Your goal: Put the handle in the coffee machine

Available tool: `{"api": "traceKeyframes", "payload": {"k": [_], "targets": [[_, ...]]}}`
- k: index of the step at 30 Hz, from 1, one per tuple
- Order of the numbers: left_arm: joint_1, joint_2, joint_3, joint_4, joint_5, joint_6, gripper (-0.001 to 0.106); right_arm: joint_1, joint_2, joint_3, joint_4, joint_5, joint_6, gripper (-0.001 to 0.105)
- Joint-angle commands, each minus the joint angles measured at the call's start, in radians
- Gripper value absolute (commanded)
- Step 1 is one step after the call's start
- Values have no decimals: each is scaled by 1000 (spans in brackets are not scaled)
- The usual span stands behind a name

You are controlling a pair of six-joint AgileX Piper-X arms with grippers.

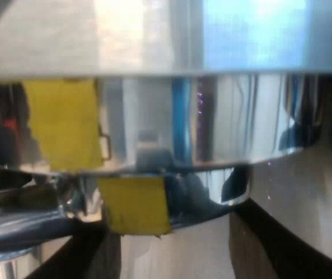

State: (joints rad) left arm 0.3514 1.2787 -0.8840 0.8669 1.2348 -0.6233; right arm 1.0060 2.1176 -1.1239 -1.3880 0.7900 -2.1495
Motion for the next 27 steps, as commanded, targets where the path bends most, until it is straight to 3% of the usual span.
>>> {"api": "traceKeyframes", "payload": {"k": [1, 5, 13, 27], "targets": [[1, -8, -6, -4, -3, -9, 14, -2, -29, -24, -73, -12, 26, 44], [1, -8, -6, -11, -70, -9, 0, -2, -29, -26, -73, -12, 26, 44], [1, -8, -6, -11, -209, -7, 0, -2, -29, -30, -73, -12, 33, 44], [-45, -8, -6, 159, -164, -23, 0, 0, -33, -29, -91, -12, 41, 44]]}}
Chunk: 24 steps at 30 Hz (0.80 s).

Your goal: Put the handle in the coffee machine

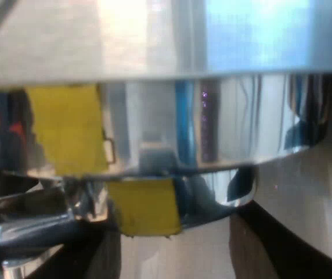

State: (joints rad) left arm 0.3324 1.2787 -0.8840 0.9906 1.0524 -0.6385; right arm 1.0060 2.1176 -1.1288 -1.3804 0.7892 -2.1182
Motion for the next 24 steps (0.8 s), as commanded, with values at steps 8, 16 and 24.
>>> {"api": "traceKeyframes", "payload": {"k": [8, 16, 24], "targets": [[-79, -8, -6, 139, 38, -8, 0, 0, -33, -24, -106, -11, 10, 44], [-90, -8, -6, 276, 130, -7, 0, 0, -33, -24, -104, -11, 6, 44], [-222, -8, -6, 342, 138, -6, 0, 0, -33, -24, -102, -11, -4, 44]]}}
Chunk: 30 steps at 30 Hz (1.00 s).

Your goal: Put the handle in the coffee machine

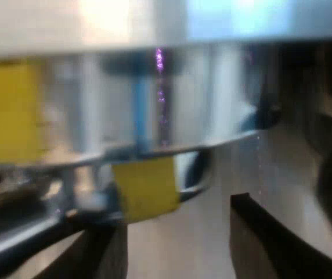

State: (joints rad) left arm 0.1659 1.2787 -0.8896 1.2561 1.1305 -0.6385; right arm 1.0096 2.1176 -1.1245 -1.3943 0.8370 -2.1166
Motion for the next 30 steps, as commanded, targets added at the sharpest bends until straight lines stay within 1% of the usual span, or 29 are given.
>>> {"api": "traceKeyframes", "payload": {"k": [1, 3, 8, 14, 16, 17, 18, 19, 22, 25, 27, 28, 29, 30], "targets": [[-67, -8, -1, 79, 60, -6, 0, -3, -33, -29, -88, -59, -9, 44], [-106, -8, -1, 87, 60, -6, 0, -3, -33, -29, -88, -59, -18, 44], [-157, -8, -1, 121, 89, -6, 0, -3, -33, -29, -88, -59, -18, 44], [-163, -8, -1, 136, 105, -6, 0, 0, -33, -29, -69, -50, -21, 44], [-163, -8, -1, 136, 105, -6, 0, 9, -33, -27, -36, -18, -55, 44], [-163, -8, -1, 136, 105, -6, 0, 15, -35, -27, -13, 3, -84, 44], [-163, -8, -1, 136, 105, -6, 0, 21, -38, -21, 12, 32, -99, 44], [-163, -8, -1, 136, 105, -6, 0, 24, -39, -18, 19, 42, -101, 44], [-163, -8, -1, 136, 105, -6, 0, 37, -55, 10, 51, 79, -101, 44], [-163, -8, -1, 136, 105, -6, 0, 44, -88, 59, 95, 115, -101, 44], [-163, -8, -1, 136, 105, -6, 0, 44, -121, 113, 142, 127, -84, 44], [-163, -8, -1, 136, 105, -6, 0, 44, -130, 119, 152, 127, -77, 44], [-163, -8, -1, 133, 105, -6, 0, 44, -170, 173, 182, 127, -57, 44], [-163, -8, -1, 132, 105, -2, 0, 44, -195, 203, 199, 127, -50, 44]]}}
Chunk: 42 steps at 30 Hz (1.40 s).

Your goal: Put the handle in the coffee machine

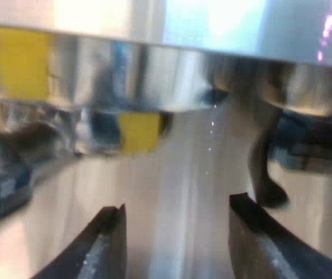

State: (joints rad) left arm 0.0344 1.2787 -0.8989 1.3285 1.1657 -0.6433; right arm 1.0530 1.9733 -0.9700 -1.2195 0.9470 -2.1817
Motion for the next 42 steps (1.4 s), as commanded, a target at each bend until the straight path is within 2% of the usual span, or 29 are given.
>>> {"api": "traceKeyframes", "payload": {"k": [1, 3, 9, 14, 19, 24, 30, 37, 42], "targets": [[-31, -8, 9, 59, 69, 12, 0, 0, -68, 66, 33, 17, 18, 44], [-31, -8, 9, 55, 69, 23, 0, 6, -133, 136, 84, 17, 34, 44], [-31, -8, 9, 55, 69, 21, 0, 64, -332, 247, 270, 14, 40, 44], [-31, -8, 9, 44, 69, 21, 0, 138, -511, 272, 495, 14, 147, 44], [-31, -8, 9, 33, 89, 21, 0, 226, -696, 272, 719, 14, 217, 44], [-50, -8, 9, 33, 101, 21, 0, 309, -895, 272, 979, -34, 396, 44], [-54, -8, 9, 9, 19, 31, 0, 376, -1046, 272, 1190, -54, 544, 44], [-30, -8, 9, -36, -17, 20, 0, 420, -1119, 272, 1306, -54, 591, 44], [45, -16, -30, -7, -29, 17, 0, 420, -1119, 272, 1338, -54, 593, 44]]}}
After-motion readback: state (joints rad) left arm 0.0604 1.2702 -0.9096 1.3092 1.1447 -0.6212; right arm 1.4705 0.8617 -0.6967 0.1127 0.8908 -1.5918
